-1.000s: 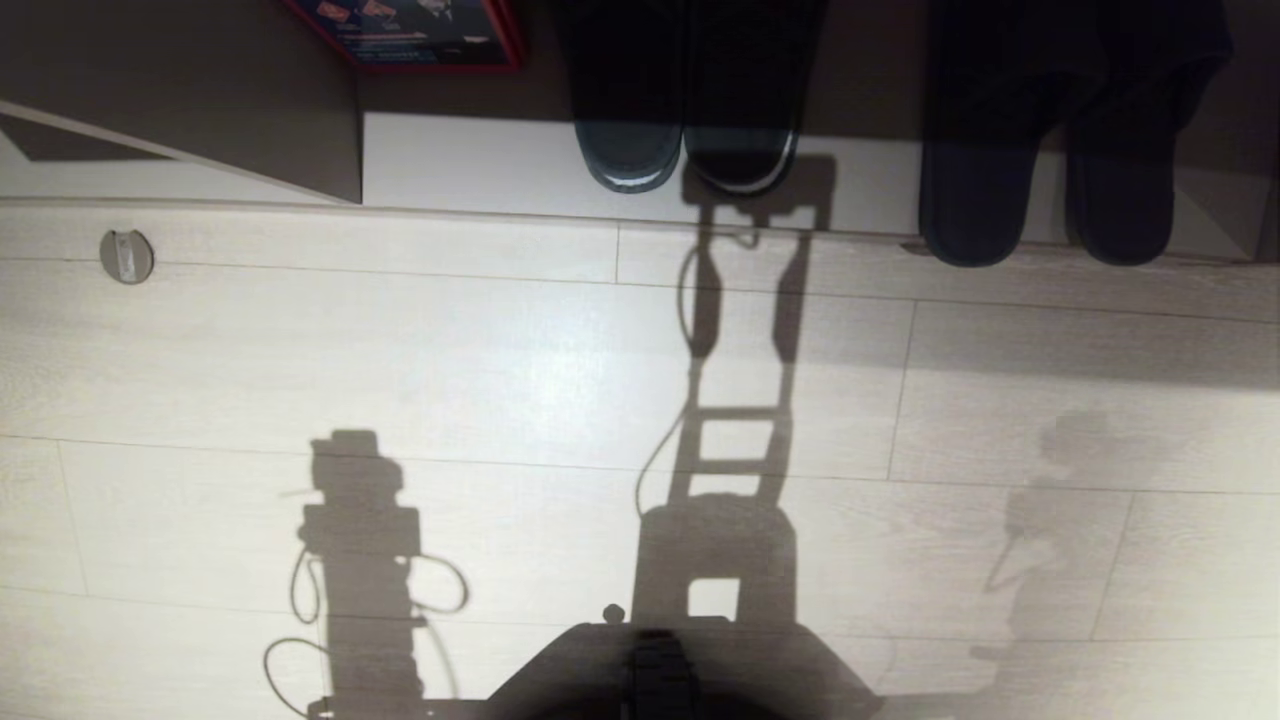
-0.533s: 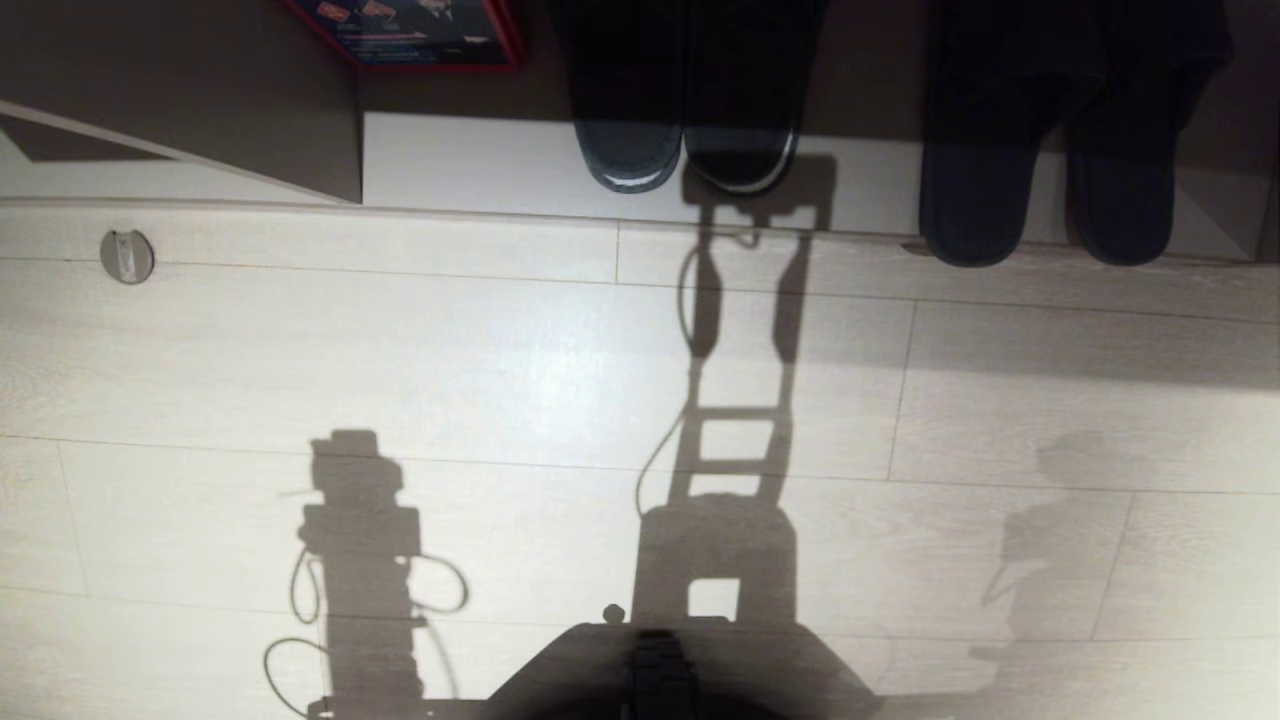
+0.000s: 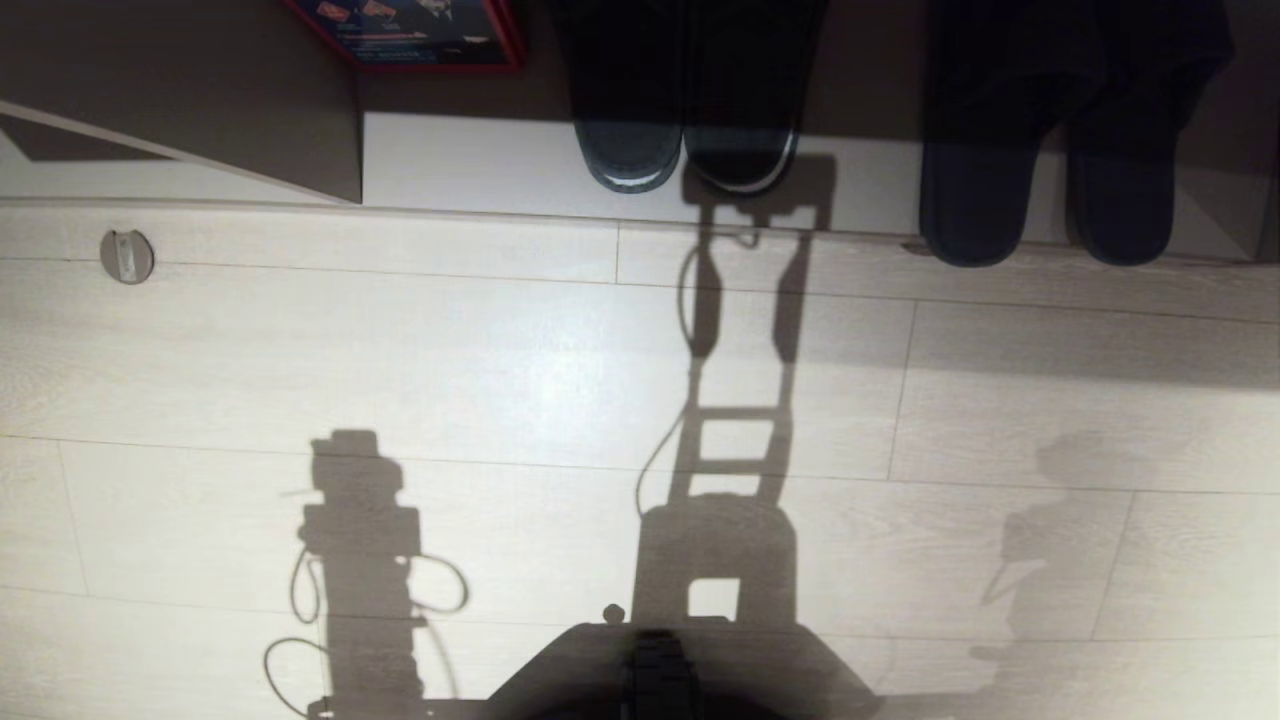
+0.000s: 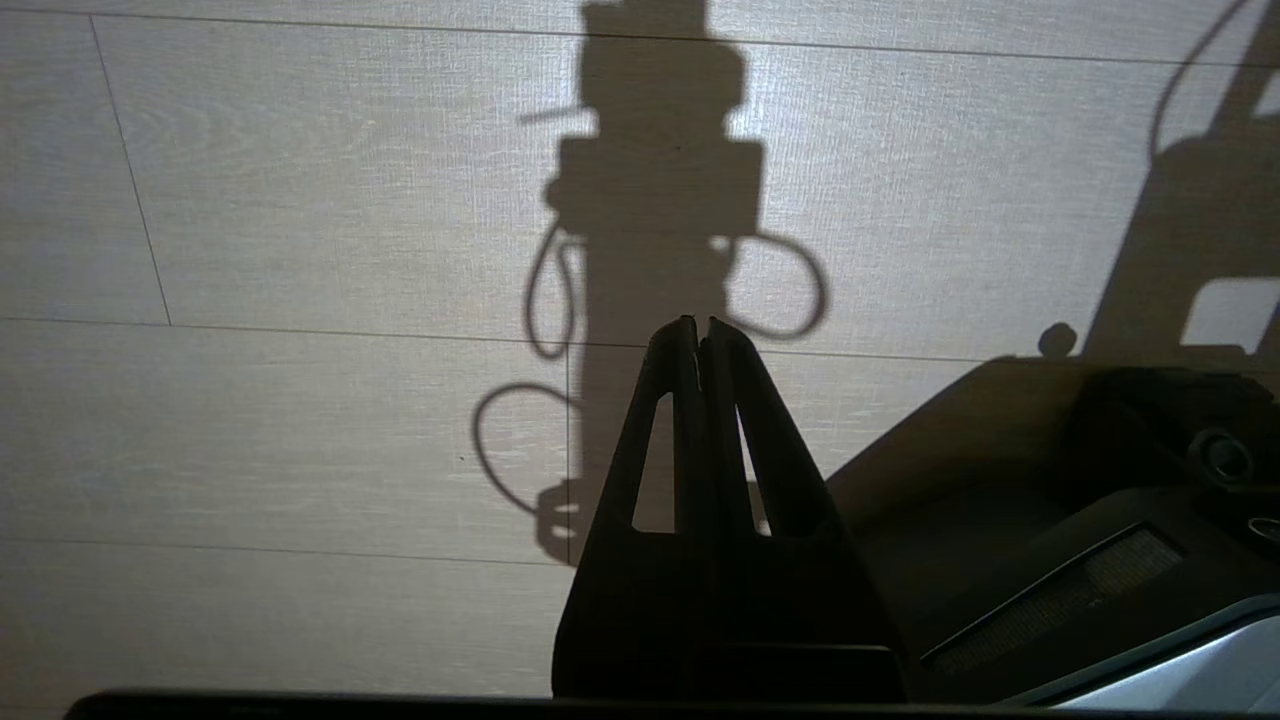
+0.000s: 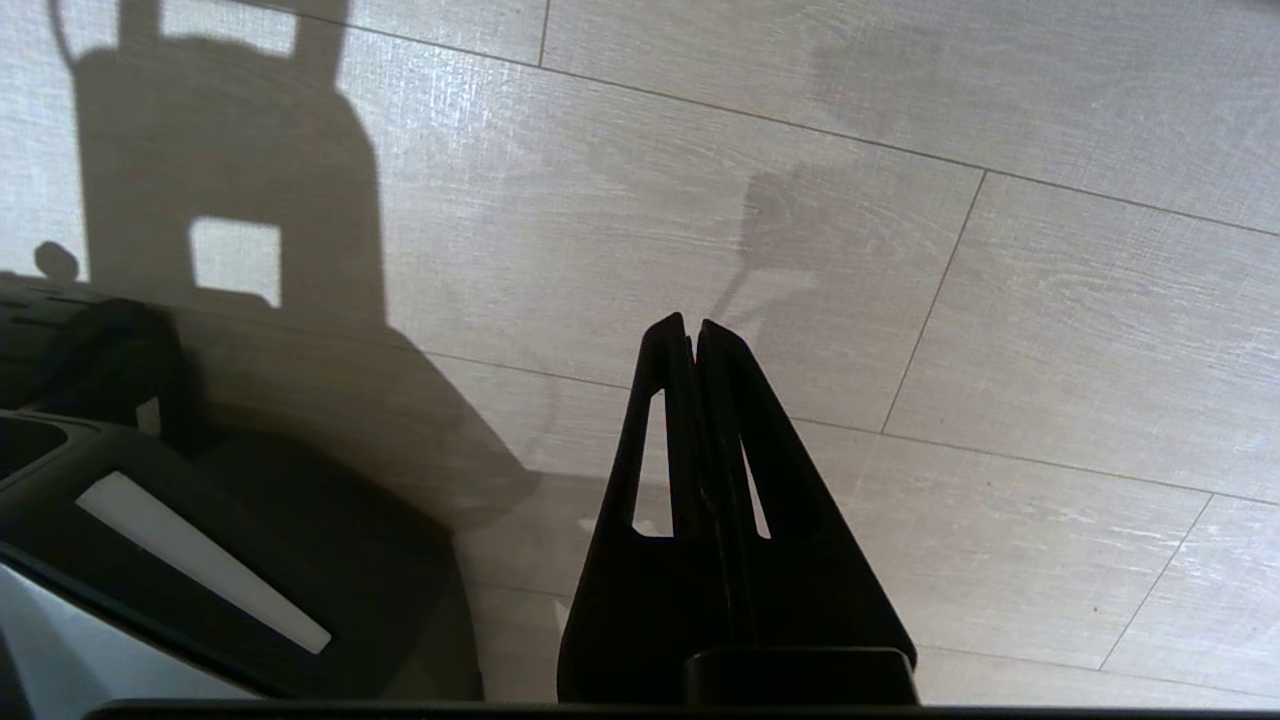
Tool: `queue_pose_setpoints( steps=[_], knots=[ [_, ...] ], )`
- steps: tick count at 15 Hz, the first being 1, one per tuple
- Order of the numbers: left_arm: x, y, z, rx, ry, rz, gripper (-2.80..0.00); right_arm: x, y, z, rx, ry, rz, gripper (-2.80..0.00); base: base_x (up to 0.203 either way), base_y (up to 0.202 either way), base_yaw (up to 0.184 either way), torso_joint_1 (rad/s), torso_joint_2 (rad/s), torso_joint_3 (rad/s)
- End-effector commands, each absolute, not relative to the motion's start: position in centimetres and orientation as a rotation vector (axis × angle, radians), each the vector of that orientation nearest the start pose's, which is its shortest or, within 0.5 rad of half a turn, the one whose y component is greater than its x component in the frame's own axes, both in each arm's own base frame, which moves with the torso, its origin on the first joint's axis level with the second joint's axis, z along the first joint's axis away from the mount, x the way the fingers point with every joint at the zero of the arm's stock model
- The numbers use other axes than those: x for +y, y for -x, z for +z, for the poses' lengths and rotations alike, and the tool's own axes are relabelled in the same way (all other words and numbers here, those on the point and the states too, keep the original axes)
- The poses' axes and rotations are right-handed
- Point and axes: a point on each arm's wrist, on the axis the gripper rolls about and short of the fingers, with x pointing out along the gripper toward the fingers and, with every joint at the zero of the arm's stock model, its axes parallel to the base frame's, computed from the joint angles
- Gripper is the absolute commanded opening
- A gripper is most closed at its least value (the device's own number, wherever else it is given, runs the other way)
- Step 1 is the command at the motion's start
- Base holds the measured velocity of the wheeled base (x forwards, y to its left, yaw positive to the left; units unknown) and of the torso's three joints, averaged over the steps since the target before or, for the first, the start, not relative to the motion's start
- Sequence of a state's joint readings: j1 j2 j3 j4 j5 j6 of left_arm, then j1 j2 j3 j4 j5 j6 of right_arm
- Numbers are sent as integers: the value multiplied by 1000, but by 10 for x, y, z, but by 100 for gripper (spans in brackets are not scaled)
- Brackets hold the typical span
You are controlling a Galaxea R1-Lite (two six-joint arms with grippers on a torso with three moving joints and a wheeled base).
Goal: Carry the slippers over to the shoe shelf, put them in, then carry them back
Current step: Pick up the slippers in the shoe cabinet
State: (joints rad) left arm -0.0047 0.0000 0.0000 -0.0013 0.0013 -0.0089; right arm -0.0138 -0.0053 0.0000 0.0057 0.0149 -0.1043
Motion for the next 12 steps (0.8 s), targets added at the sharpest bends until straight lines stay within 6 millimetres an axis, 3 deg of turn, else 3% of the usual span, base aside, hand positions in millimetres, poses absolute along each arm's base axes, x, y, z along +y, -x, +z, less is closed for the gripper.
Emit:
queue_pose_setpoints(
  steps=[1, 7, 10, 12],
  knots=[
    [0, 23, 75, 0, 9, -3, -280, 1, 23, 75, 6, 101, -1, -280, 0, 0, 0, 0, 0, 0],
    [0, 23, 75, -1, 9, -3, -280, 1, 23, 78, -14, 100, 7, -280, 0, 0, 0, 0, 0, 0],
    [0, 23, 75, 0, 8, -3, -280, 1, 28, 100, -43, 88, 33, -280, 0, 0, 0, 0, 0, 0],
    [0, 23, 75, 0, 8, -3, -280, 2, 21, 135, -16, 86, 45, -280, 0, 0, 0, 0, 0, 0]
  ],
)
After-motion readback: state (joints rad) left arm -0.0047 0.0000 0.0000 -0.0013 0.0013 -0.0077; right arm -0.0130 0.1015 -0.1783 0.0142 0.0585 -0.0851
